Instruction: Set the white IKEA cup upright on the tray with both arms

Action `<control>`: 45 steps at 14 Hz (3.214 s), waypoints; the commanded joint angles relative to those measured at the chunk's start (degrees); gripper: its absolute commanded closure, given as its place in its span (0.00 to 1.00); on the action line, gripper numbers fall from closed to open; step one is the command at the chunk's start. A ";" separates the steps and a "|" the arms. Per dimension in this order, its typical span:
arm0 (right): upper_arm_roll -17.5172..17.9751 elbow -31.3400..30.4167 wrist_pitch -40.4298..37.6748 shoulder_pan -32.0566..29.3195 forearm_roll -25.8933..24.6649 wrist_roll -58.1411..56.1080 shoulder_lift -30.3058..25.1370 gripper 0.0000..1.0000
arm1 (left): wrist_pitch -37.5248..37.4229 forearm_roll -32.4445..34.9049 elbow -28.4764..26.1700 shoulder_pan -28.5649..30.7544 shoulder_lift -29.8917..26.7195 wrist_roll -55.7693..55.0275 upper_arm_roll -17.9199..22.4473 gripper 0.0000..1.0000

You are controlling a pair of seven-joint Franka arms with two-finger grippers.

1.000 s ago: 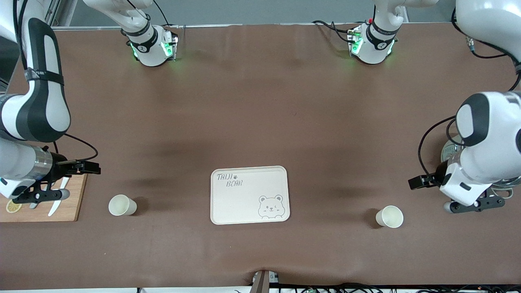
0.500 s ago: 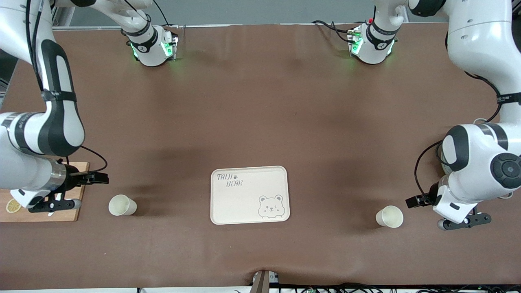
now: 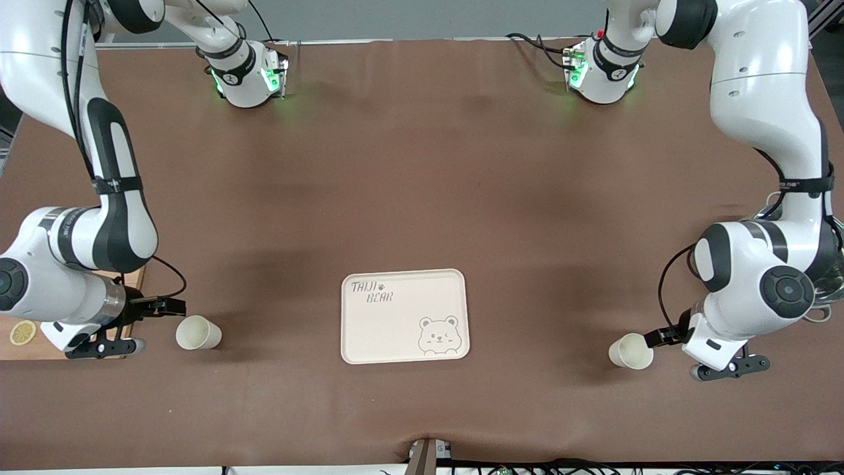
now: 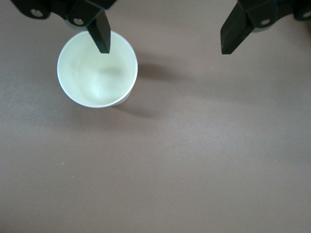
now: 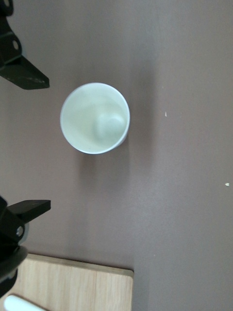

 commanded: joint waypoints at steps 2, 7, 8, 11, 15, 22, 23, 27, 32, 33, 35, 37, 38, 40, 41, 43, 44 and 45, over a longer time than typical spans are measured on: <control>0.36 1.03 1.77 -0.87 0.03 0.23 2.53 0.00 | 3.19 -1.13 0.50 -0.06 2.51 0.19 -0.16 0.00; 0.36 1.12 7.40 -0.87 0.03 0.40 4.47 0.00 | 5.22 -1.22 -0.29 -0.14 4.19 0.19 -0.34 0.00; 0.36 1.12 9.14 -0.70 0.03 0.49 5.17 0.00 | 5.22 -1.56 -0.21 -0.14 4.19 0.10 -0.43 0.00; 0.36 1.12 12.15 -0.70 0.12 0.49 6.93 0.00 | 5.22 -3.76 -0.21 -0.14 4.19 0.10 -0.43 0.50; 0.44 1.03 12.50 -0.61 0.21 0.49 8.25 0.00 | 5.22 -5.16 -0.03 -0.49 4.02 0.02 -0.43 0.84; 0.45 1.03 12.94 -0.43 0.21 0.23 8.96 0.00 | 5.22 -5.44 0.32 -1.02 2.96 -0.51 -0.43 1.00; 0.45 1.03 12.94 -0.43 0.21 0.05 8.96 0.00 | 5.22 -5.17 0.67 -1.28 2.61 -1.73 -0.34 1.00; 0.45 1.03 12.94 -0.17 0.21 0.05 8.96 0.50 | 3.03 -4.03 1.11 -3.30 0.59 -2.36 0.36 1.00; 0.45 1.03 12.94 0.01 0.12 0.05 8.96 0.99 | -4.00 -3.59 2.60 -5.94 -0.55 -5.59 0.71 1.00; 0.45 1.03 12.94 0.01 0.21 0.05 8.96 1.00 | -4.10 -3.59 2.61 -7.42 -0.64 -7.70 0.98 1.00; 0.45 1.03 12.94 0.18 0.12 0.05 8.96 1.00 | -4.36 -3.68 2.61 -10.50 -0.73 -12.44 2.03 1.00; 0.45 1.03 12.85 0.18 0.12 0.05 8.96 1.00 | -5.67 -3.68 3.22 -13.84 -0.73 -17.54 3.35 1.00; 0.45 1.03 12.85 0.18 0.12 0.14 8.96 1.00 | -6.46 -3.68 3.66 -15.25 -0.73 -19.82 3.70 1.00; 0.62 1.30 12.68 0.27 0.21 0.31 8.87 1.00 | -6.91 -3.85 3.75 -17.54 -0.73 -24.48 3.62 1.00; 1.14 2.08 12.16 0.27 0.21 0.40 8.78 1.00 | -6.91 -3.85 3.75 -18.76 -0.73 -26.86 3.62 1.00; 2.38 2.96 11.54 0.18 1.34 0.67 8.43 1.00 | -6.91 -4.03 4.36 -21.05 -0.73 -31.60 3.53 1.00; 2.38 3.93 9.36 0.18 2.83 0.67 8.43 1.00 | -6.91 -4.12 4.45 -22.11 -0.73 -33.54 3.53 1.00; 2.38 5.76 6.12 0.27 5.11 0.75 8.43 1.00 | -6.91 -4.20 4.54 -23.33 -0.73 -35.56 3.53 1.00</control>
